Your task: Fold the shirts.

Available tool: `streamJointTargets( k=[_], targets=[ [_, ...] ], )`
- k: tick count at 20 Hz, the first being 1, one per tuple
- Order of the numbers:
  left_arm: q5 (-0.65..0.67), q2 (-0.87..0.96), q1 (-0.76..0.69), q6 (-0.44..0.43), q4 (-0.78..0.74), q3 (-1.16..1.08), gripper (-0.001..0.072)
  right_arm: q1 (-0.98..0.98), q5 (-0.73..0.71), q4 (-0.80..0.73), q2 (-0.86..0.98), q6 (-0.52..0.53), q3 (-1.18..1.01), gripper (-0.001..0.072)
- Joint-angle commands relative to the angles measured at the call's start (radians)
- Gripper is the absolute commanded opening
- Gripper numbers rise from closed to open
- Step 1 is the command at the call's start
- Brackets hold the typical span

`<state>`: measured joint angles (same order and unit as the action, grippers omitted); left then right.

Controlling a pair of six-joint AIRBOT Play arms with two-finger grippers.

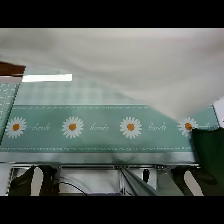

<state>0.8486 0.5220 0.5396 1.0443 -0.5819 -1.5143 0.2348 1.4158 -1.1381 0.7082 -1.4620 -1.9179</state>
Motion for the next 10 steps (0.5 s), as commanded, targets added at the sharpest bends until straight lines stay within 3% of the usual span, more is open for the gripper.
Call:
streamJointTargets(
  k=[1,4,8,10],
  targets=[
    [-0.055,-0.176,-0.038,0.134,-0.408,-0.023,0.0016,-0.001,0.068,-0.056,-0.103,-0.028,-0.014,0.0023],
    [-0.026,-0.221,-0.144,0.189,-0.561,-0.022,0.0016,-0.001,0.168,-0.096,-0.124,-0.051,-0.014,0.0023],
    [0.021,-0.206,-0.219,0.193,-0.574,0.073,0.0016,-0.001,0.222,-0.116,-0.123,-0.076,0.071,0.0023],
    [0.04,-0.175,-0.22,0.33,-0.573,0.184,0.0016,-0.001,0.208,-0.114,-0.123,-0.08,0.19,0.0023]
  ],
)
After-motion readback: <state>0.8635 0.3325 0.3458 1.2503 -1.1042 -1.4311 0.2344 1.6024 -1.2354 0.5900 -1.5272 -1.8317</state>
